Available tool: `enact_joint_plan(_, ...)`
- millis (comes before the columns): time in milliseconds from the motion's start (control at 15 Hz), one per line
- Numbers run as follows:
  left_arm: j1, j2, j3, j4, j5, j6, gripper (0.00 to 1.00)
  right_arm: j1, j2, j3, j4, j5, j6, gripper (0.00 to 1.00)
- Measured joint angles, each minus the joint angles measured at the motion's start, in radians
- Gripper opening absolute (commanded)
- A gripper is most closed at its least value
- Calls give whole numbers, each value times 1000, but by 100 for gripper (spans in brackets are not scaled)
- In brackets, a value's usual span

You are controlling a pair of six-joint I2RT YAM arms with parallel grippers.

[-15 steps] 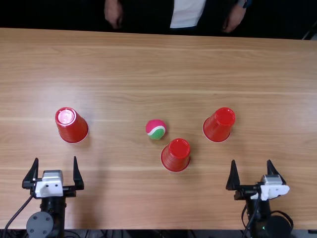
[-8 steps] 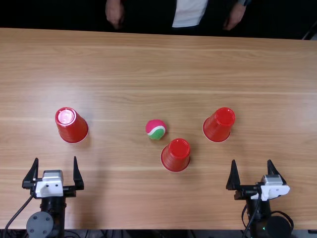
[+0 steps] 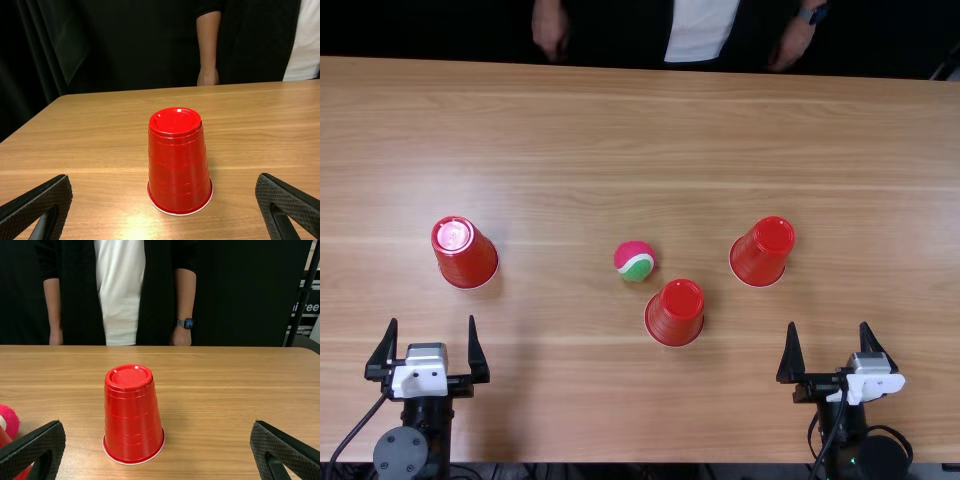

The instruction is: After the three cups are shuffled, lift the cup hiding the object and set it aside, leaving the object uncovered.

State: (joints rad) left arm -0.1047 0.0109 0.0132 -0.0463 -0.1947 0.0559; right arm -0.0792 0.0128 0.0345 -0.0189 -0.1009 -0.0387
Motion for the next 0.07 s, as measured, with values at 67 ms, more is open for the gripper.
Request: enact_joint_plan(67, 0, 0, 0, 0, 0, 0, 100, 0, 0, 0, 0, 0, 0, 100)
